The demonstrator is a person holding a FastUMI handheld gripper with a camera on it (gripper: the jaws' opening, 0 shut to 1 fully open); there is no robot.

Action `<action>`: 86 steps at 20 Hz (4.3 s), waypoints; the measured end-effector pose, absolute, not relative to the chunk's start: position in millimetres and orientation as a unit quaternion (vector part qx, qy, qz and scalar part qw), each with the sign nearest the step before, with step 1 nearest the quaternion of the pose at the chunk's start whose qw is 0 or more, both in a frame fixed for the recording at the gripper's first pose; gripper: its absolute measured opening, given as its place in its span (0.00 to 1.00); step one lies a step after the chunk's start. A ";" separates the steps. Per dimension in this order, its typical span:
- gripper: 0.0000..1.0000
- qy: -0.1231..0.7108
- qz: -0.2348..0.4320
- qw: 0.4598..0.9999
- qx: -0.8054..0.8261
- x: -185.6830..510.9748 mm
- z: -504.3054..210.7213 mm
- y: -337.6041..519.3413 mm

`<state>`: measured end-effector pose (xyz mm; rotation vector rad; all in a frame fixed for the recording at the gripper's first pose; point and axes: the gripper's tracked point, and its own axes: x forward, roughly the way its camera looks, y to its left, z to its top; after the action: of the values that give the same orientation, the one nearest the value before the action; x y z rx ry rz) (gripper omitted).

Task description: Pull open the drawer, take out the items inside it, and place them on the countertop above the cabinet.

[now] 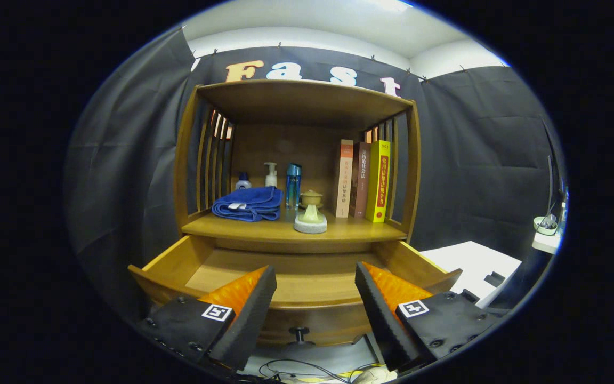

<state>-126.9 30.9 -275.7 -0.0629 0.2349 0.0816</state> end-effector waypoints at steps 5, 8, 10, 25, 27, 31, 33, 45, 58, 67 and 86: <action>0.96 0.118 0.027 0.993 -0.011 -147.5 -297.4 25.3; 0.95 0.129 0.021 0.991 -0.002 -157.2 -313.0 21.8; 0.95 0.139 0.018 0.990 -0.004 -159.5 -326.0 19.4; 0.94 0.147 0.033 0.989 -0.002 -150.5 -354.9 44.6; 0.94 0.147 0.034 0.989 -0.001 -151.1 -354.6 45.6; 0.94 0.148 0.039 0.988 -0.003 -145.1 -354.6 50.4; 0.94 0.147 0.040 0.988 -0.010 -138.4 -354.2 53.0; 0.94 0.144 0.033 0.989 -0.021 -51.3 -367.2 67.1; 0.94 0.154 0.028 0.988 0.005 -18.8 -381.3 71.9; 0.94 0.159 0.026 0.987 0.008 -1.1 -387.3 73.9; 0.94 0.177 0.013 0.984 0.027 28.1 -400.3 76.7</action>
<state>28.1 76.7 -400.3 0.0542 0.3549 0.0268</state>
